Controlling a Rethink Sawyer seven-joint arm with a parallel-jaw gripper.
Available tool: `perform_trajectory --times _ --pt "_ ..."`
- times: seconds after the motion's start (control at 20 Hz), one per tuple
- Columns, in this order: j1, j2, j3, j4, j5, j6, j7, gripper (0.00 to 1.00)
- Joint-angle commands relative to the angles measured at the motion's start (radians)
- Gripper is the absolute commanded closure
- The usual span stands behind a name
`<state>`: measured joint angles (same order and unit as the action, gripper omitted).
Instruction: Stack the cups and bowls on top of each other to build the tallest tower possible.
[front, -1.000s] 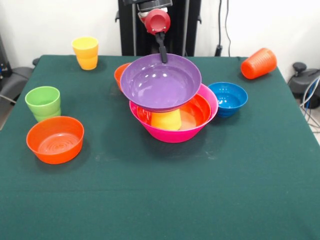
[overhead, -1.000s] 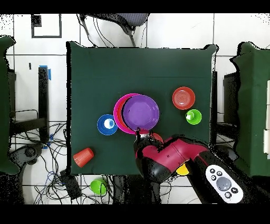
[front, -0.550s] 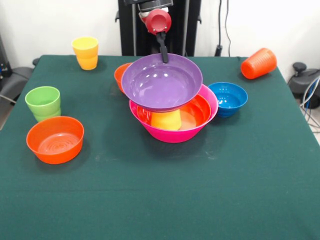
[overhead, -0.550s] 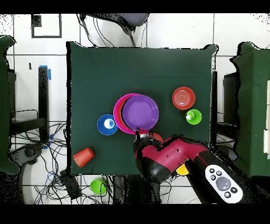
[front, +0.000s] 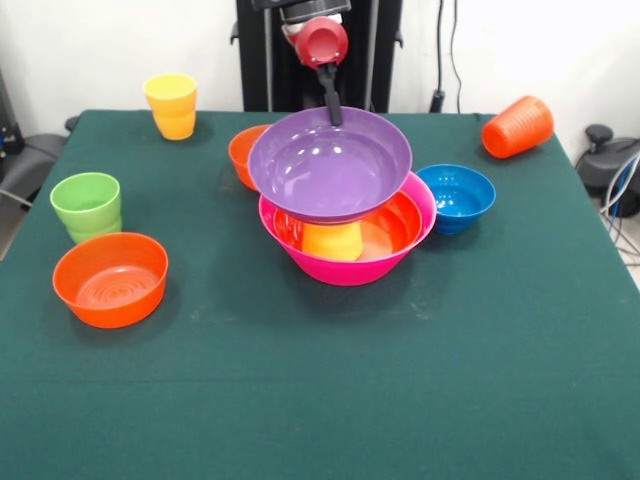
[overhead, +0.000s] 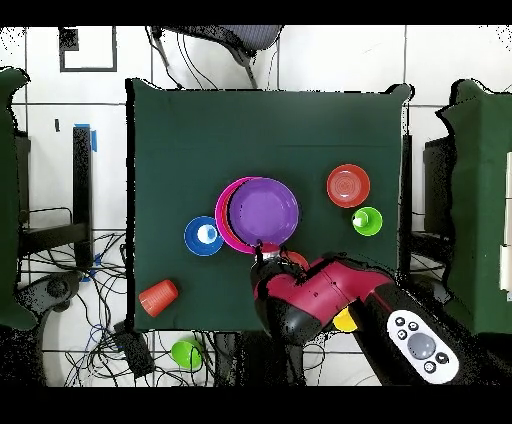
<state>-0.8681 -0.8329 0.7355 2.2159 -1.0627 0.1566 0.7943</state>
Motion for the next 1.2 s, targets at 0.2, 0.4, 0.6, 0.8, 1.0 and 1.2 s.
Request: perform_trajectory --times 0.2,0.4,0.6,0.8,1.0,1.2 --pt "0.043 0.048 0.032 0.018 -0.063 -0.020 0.079 1.00" --pt "0.056 0.047 0.021 0.008 -0.072 -0.032 0.088 1.00" --pt "0.067 0.040 0.016 -0.004 -0.073 -0.030 0.088 1.00" --pt "0.082 0.033 -0.006 -0.012 -0.089 -0.029 0.090 1.00" --pt "0.093 0.036 -0.027 -0.024 -0.109 -0.025 0.087 1.00" --pt "0.097 0.027 -0.033 -0.024 -0.119 -0.018 0.087 1.00"
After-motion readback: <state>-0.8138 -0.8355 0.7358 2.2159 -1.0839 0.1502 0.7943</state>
